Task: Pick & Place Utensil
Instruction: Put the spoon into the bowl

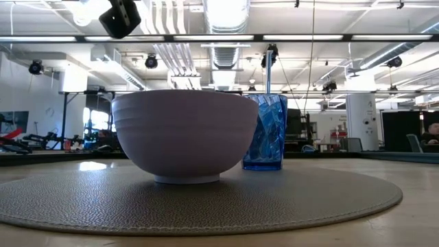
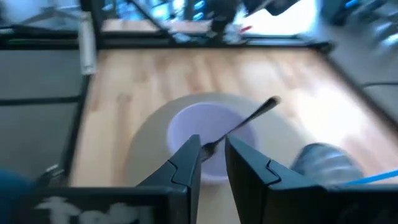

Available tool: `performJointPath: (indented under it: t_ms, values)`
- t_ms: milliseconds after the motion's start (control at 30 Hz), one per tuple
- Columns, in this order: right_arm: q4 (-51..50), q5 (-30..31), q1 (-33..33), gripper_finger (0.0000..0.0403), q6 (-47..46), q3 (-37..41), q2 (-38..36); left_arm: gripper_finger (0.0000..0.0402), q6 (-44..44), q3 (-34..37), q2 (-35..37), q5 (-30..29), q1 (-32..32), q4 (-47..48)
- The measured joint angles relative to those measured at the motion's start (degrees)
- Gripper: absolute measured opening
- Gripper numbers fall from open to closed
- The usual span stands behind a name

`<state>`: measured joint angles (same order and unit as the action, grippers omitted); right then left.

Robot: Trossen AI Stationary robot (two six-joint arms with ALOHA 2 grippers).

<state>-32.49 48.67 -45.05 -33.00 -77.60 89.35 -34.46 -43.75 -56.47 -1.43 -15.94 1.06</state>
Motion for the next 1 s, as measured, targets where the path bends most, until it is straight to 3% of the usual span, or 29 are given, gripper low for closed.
performJointPath:
  t_ms: [167,400,667,1000]
  values:
    - [4.0,6.9,-0.7,0.0068,0.0,0.0,2.8,0.0,0.1,1.4,-1.1,-2.7,-3.0,-2.5]
    - [11.6,9.0,1.7,0.0069,0.0,0.0,6.3,0.0,0.1,1.9,-3.9,-4.3,-6.6,-4.2]
    - [16.8,9.3,3.0,0.0125,0.8,0.0,5.9,0.0,0.2,1.9,-7.6,-5.6,-8.9,-4.7]
    - [29.6,9.6,3.8,0.017,19.1,0.0,7.6,0.0,0.2,1.9,-12.8,-6.5,-9.0,-10.5]
